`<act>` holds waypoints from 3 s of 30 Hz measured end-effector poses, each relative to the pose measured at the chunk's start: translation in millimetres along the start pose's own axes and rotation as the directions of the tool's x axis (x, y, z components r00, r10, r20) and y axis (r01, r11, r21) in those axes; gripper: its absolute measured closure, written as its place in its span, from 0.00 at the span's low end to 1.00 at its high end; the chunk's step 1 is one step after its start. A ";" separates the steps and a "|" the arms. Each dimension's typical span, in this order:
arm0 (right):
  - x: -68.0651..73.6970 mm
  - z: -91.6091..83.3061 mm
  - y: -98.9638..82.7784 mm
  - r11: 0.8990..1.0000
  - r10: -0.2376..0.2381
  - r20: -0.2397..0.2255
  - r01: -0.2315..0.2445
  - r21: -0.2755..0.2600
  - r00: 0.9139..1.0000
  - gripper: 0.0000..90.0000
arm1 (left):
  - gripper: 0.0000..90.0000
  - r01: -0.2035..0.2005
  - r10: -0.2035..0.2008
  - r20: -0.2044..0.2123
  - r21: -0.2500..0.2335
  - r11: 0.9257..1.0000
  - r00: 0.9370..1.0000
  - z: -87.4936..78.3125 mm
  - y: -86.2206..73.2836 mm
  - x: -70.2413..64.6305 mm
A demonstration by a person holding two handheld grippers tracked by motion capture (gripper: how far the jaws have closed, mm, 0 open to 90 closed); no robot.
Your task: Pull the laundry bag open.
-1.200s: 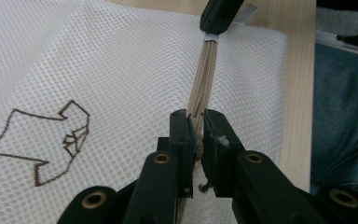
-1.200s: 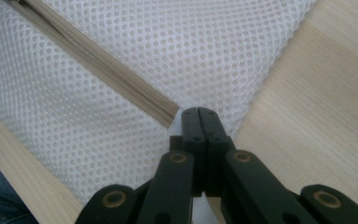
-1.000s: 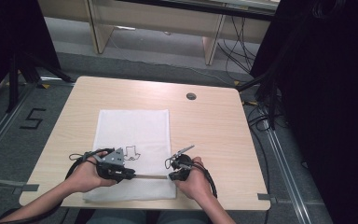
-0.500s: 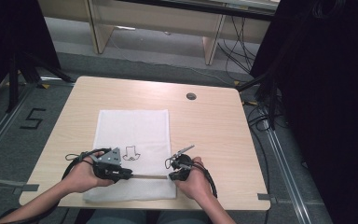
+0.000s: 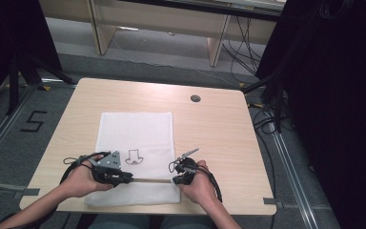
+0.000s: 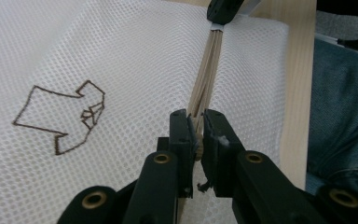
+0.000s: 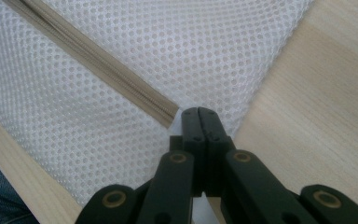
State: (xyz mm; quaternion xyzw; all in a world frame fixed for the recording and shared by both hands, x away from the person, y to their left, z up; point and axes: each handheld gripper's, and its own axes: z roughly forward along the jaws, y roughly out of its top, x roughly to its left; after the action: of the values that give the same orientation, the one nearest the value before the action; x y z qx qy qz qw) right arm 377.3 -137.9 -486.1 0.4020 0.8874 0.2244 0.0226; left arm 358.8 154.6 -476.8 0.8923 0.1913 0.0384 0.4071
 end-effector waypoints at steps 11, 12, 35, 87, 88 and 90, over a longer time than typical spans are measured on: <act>-0.1 -0.1 0.1 1.000 -0.002 0.001 0.002 0.003 1.000 1.00 | 0.91 0.010 -0.010 -0.019 0.003 1.000 1.000 -11.2 -7.9 4.1; -0.6 0.0 0.1 1.000 -0.010 0.002 0.010 -0.003 1.000 1.00 | 0.91 -0.002 0.002 -0.028 0.009 1.000 1.000 -13.3 -9.4 5.9; -0.8 -0.2 0.1 1.000 -0.003 -0.003 0.003 -0.004 1.000 1.00 | 0.91 0.021 -0.021 -0.026 -0.001 1.000 0.999 -25.3 -19.4 6.3; -1.0 -0.7 -0.5 1.000 0.024 -0.001 -0.024 0.003 1.000 1.00 | 0.91 0.087 -0.087 -0.058 -0.011 0.996 0.994 -50.8 -45.2 10.4; -1.5 -0.3 -0.5 1.000 0.018 -0.006 -0.018 0.000 1.000 1.00 | 0.91 0.084 -0.084 -0.056 -0.009 0.996 0.995 -51.9 -45.9 10.9; -0.8 -0.6 -0.5 1.000 0.026 -0.002 -0.026 0.003 1.000 1.00 | 0.91 0.083 -0.083 -0.071 -0.002 0.997 0.994 -54.5 -47.9 11.4</act>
State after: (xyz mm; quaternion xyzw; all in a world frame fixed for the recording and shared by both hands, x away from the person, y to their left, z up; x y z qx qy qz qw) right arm 377.4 -138.9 -485.8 0.4133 0.8824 0.2240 0.0183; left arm 342.2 226.2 -477.1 0.8818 0.2425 0.0532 0.4010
